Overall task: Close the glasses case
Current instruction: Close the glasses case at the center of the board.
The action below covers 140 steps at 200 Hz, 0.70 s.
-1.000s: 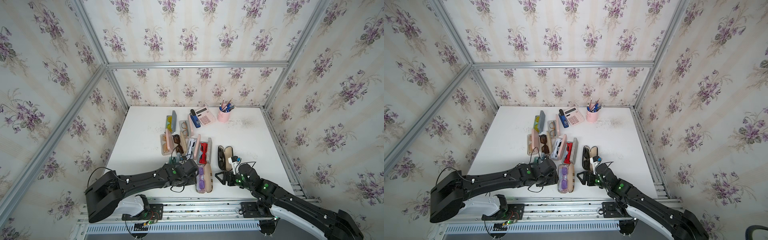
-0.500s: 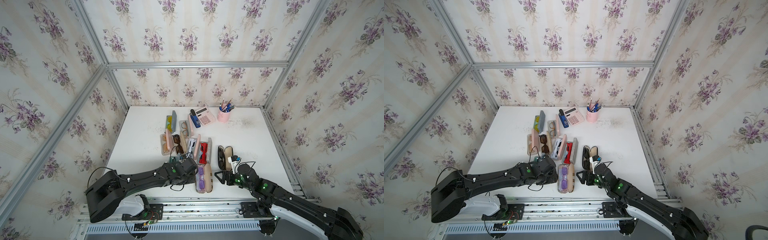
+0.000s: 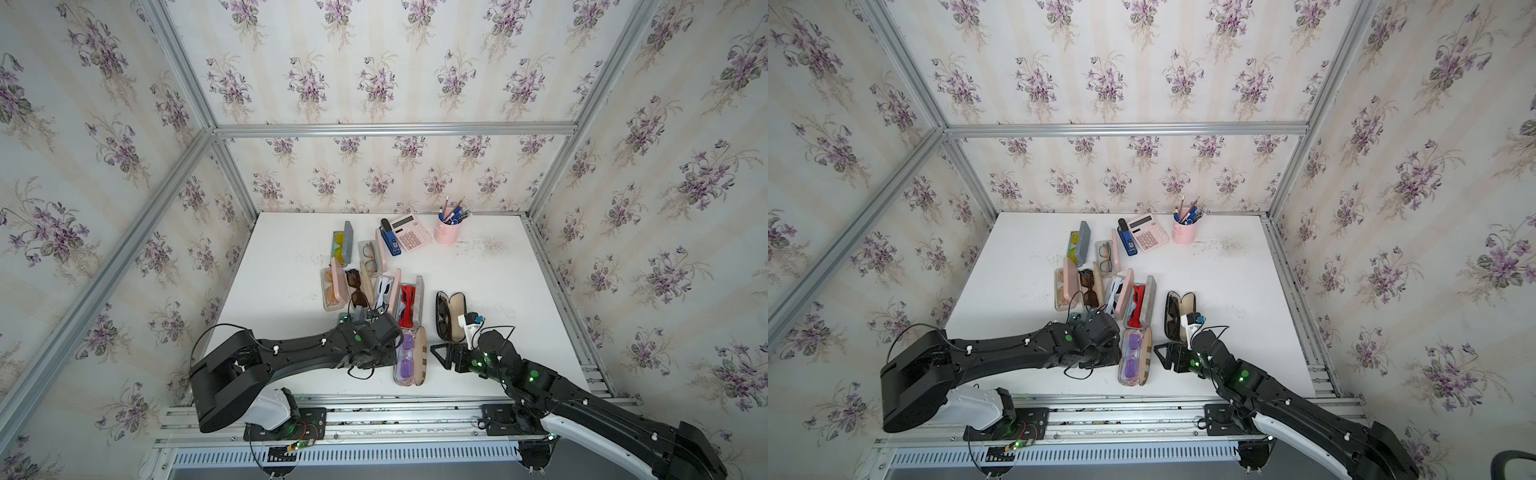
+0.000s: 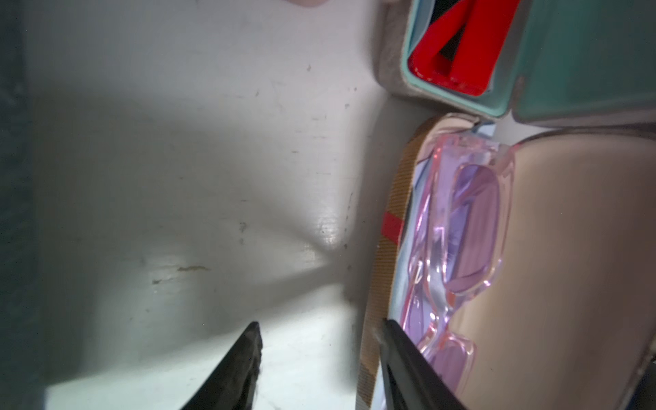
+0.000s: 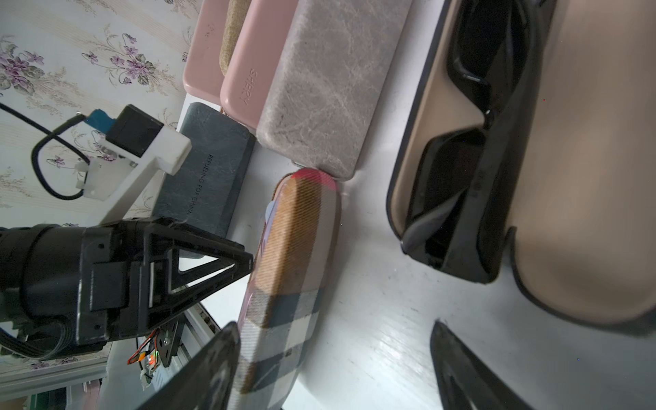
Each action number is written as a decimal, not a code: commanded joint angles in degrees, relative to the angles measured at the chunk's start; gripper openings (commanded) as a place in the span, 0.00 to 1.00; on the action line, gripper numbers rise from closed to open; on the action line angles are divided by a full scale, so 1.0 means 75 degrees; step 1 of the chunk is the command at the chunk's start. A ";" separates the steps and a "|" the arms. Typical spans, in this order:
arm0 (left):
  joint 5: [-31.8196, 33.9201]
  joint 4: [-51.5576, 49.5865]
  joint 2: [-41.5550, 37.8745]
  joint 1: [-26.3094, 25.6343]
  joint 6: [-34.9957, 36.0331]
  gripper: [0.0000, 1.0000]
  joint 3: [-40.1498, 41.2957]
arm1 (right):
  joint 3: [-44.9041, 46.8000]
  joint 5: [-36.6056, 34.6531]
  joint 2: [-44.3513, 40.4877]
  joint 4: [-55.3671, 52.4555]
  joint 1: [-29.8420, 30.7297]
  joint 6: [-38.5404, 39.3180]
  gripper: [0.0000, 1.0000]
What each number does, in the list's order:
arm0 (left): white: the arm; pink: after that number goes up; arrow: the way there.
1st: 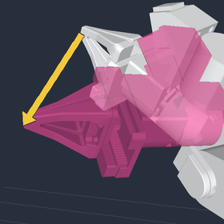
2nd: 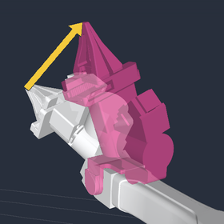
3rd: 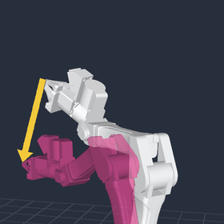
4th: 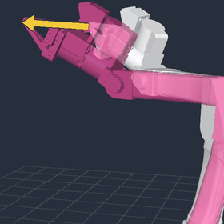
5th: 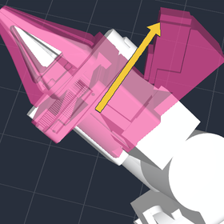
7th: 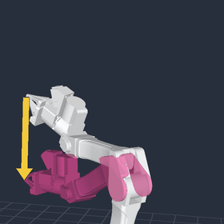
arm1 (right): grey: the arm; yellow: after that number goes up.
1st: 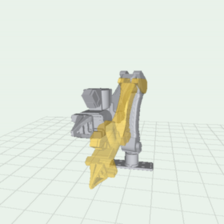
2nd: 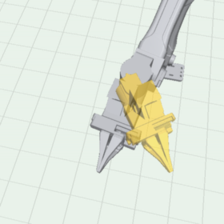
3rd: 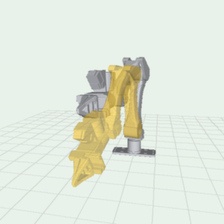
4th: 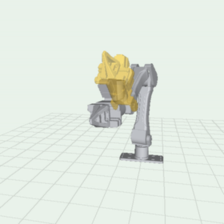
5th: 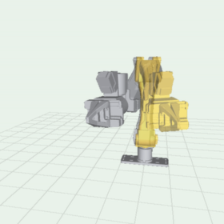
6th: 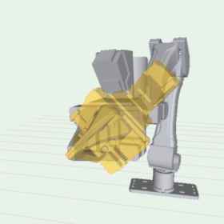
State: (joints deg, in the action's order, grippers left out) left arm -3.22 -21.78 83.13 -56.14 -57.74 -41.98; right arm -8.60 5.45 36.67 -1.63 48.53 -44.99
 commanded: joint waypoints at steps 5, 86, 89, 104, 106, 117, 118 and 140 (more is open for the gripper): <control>-0.0039 0.0102 0.0129 -0.0030 0.0158 0.52 -0.0099 | 0.0091 -0.0034 0.0079 0.0077 0.0009 -0.0013 0.84; 0.0031 0.0092 0.0062 -0.0074 0.0261 0.47 -0.0115 | -0.0077 0.0057 0.0748 0.0679 0.0009 0.0081 0.84; 0.0042 0.0100 0.0049 -0.0073 0.0263 0.47 -0.0105 | -0.0098 0.0068 0.0773 0.0685 0.0005 0.0091 0.84; 0.0055 0.0138 0.0029 -0.0073 0.0290 0.45 -0.0064 | -0.0148 0.0105 0.0914 0.0740 0.0015 0.0104 0.84; 0.0055 0.0138 0.0029 -0.0073 0.0300 0.45 -0.0064 | -0.0153 0.0108 0.0927 0.0752 0.0019 0.0104 0.84; 0.0044 0.0138 0.0058 -0.0074 0.0332 0.44 -0.0075 | -0.0166 0.0115 0.1001 0.0796 0.0017 0.0104 0.84; 0.0043 0.0138 0.0065 -0.0074 0.0335 0.44 -0.0081 | -0.0172 0.0116 0.1004 0.0799 0.0019 0.0104 0.84; 0.0020 0.0172 0.0061 -0.0073 0.0359 0.43 -0.0053 | -0.0177 0.0127 0.1097 0.0924 0.0018 0.0094 0.84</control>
State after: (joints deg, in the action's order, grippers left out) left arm -3.40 -20.78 83.57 -56.69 -56.07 -42.48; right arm -9.63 6.13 44.31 2.81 48.58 -44.71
